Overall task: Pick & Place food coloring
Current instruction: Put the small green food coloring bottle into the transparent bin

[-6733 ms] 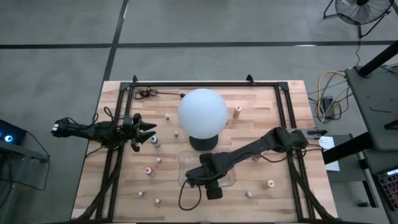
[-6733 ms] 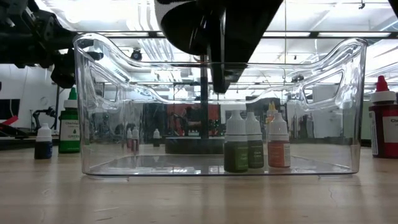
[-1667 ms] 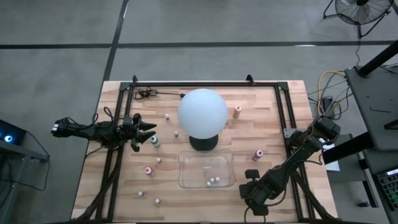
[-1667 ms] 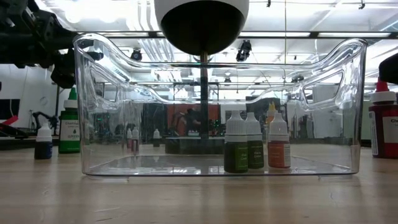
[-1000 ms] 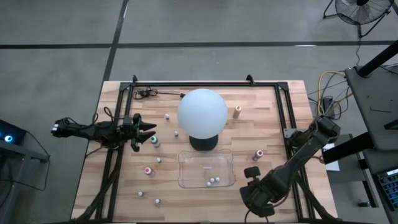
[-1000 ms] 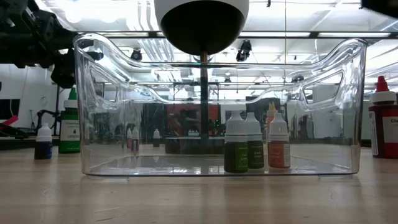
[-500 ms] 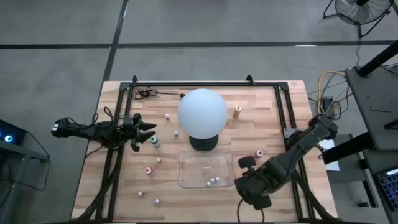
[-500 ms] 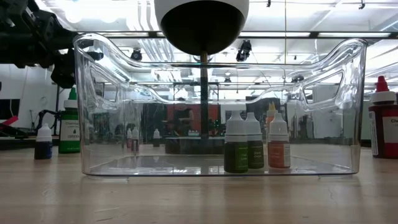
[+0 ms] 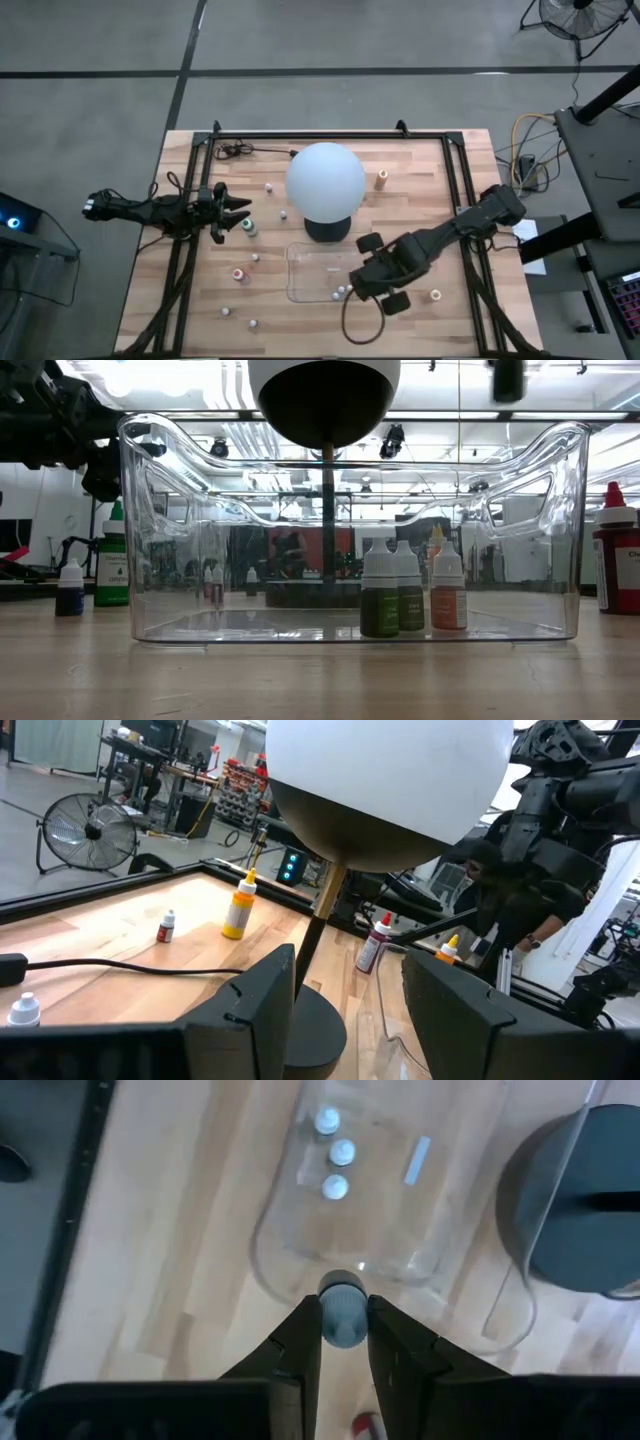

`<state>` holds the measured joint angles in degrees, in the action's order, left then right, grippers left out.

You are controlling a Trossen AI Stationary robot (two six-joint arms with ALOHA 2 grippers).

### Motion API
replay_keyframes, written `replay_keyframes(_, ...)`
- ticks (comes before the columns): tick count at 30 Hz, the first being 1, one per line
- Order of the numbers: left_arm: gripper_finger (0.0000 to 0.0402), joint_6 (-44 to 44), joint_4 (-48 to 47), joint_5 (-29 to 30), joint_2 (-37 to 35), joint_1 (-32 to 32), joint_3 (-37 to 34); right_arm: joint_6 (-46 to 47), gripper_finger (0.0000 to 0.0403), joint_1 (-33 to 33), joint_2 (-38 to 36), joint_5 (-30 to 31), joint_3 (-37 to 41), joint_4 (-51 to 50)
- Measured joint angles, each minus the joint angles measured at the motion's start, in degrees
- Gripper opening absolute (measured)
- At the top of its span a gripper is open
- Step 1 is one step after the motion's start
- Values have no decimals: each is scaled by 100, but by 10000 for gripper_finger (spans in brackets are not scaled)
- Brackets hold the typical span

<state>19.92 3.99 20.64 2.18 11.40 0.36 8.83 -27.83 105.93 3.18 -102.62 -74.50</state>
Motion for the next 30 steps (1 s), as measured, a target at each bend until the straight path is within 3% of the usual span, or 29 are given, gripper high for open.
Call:
replay_keyframes(12,161,2,-2,0,2,0,0,-959,61,298,557,-25,-5,465)
replay_keyframes(30,161,2,-7,2,0,0,0,-1004,61,270,942,-174,551,1245)
